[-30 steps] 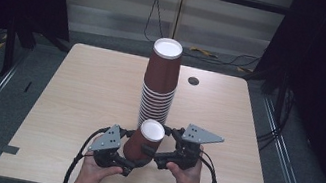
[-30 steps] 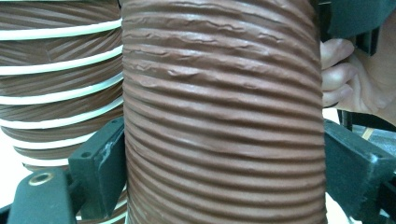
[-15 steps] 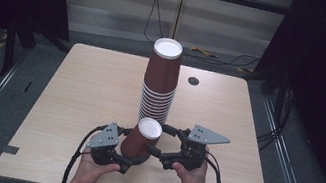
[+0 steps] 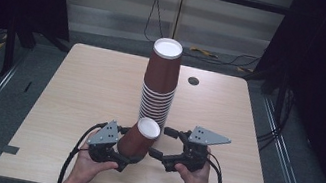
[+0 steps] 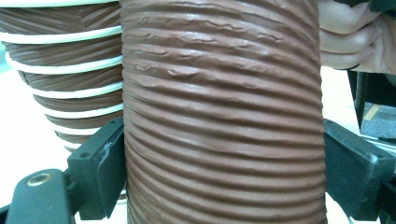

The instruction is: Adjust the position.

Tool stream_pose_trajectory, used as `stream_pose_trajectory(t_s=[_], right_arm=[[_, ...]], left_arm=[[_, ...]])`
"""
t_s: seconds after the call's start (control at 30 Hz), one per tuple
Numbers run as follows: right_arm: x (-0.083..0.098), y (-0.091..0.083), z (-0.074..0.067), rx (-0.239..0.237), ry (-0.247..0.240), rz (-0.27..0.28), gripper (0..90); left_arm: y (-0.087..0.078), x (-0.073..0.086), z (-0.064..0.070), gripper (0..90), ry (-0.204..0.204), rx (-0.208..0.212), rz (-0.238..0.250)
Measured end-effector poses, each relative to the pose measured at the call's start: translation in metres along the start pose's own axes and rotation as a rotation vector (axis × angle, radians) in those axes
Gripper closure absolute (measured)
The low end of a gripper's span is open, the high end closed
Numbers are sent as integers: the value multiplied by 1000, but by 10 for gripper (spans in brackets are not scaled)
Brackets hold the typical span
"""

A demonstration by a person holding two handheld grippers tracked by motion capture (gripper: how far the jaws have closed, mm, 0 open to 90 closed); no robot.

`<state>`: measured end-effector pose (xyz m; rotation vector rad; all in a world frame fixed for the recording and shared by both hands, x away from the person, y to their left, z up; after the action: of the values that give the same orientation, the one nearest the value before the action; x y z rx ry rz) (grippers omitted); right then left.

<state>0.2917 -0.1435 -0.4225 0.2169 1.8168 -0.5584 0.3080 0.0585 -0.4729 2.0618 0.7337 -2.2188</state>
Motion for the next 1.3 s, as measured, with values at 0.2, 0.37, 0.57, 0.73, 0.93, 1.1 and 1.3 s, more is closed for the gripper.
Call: stream_pose_trajectory(t_s=[0.2, 0.37, 0.57, 0.73, 0.93, 1.1, 1.3], right_arm=[[2, -3, 2, 11, -6, -42, 134], [5, -5, 4, 22, -6, -43, 142], [7, -7, 3, 37, -26, -55, 142], [12, -9, 6, 43, -22, -80, 141], [13, -11, 6, 45, -42, -107, 145], [14, -10, 4, 25, -55, -157, 165], [14, -7, 2, 26, -68, -199, 149]], left_arm=[[-1, 0, -4, 130, 11, -12, -23], [-2, 0, -3, 131, 10, 1, -40], [-1, 1, -5, 136, 41, -3, -115], [-1, -1, -4, 136, 72, 4, -172], [-2, 0, -2, 137, 94, 20, -223], [-3, -2, -1, 139, 110, 8, -254], [-5, -6, -2, 139, 143, 9, -290]])
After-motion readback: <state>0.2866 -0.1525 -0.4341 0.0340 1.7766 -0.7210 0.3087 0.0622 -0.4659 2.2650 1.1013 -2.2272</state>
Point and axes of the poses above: each handheld gripper's, and its own axes: y roughly forward along the jaws, x roughly out of its underside, z roughly to its right, the point moved 4 cm from there along y, roughly forward along the jaws, and after that the axes turned 1 degree about -x, right-handed, at the moved point
